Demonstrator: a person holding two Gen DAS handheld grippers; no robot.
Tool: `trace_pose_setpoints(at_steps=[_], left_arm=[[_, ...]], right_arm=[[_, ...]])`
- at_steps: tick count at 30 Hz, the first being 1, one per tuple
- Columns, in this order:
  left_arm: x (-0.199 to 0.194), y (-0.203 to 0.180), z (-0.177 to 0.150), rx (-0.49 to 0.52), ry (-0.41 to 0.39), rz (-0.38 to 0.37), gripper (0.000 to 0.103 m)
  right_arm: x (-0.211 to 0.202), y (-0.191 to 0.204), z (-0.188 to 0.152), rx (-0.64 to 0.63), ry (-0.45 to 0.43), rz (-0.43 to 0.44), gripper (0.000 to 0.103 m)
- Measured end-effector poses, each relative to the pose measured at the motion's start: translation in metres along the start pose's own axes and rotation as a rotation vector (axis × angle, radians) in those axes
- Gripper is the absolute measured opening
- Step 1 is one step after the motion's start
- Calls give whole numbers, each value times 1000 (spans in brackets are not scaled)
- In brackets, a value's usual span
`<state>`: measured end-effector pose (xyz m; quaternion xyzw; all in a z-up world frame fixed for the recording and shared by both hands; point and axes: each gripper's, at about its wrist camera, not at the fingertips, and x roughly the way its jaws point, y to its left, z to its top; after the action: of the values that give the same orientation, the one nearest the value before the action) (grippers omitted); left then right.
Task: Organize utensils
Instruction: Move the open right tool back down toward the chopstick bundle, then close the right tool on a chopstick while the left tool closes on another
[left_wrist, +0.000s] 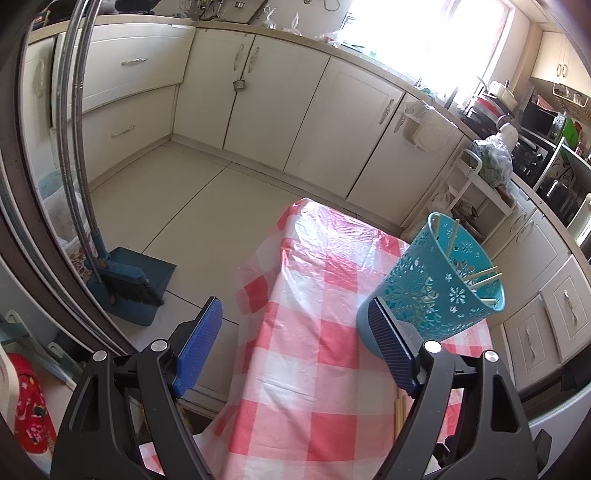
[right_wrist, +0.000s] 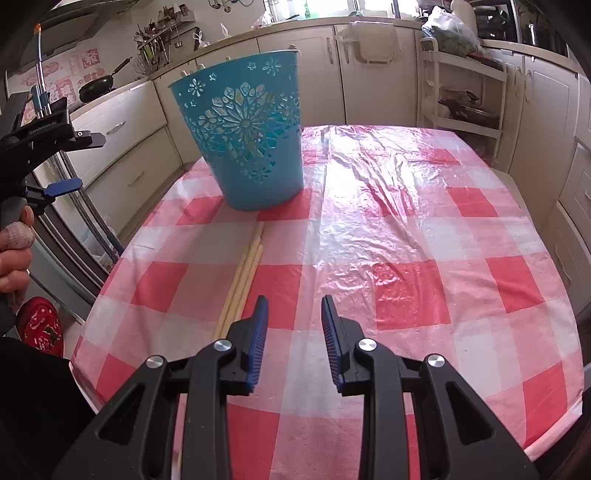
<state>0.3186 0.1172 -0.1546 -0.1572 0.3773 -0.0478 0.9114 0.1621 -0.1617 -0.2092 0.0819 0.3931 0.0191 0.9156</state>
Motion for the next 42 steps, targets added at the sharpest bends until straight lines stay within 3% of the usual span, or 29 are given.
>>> trace_pose_setpoints(at_steps=[12,22,33,42], left_arm=[[-10,13,-31,91,78,76,77],[-7,-20,-55,253,94,103,77],[-7,-26,-55,285,99,103,77],[0,-35,-62,324,135,89,77]], right_arm=[[12,2,-9,7,57,40,30],[33,26,13,-46,59,65,30],[35,24,12,-82,76,53,6],[32,6,14,-37,76,40,6]])
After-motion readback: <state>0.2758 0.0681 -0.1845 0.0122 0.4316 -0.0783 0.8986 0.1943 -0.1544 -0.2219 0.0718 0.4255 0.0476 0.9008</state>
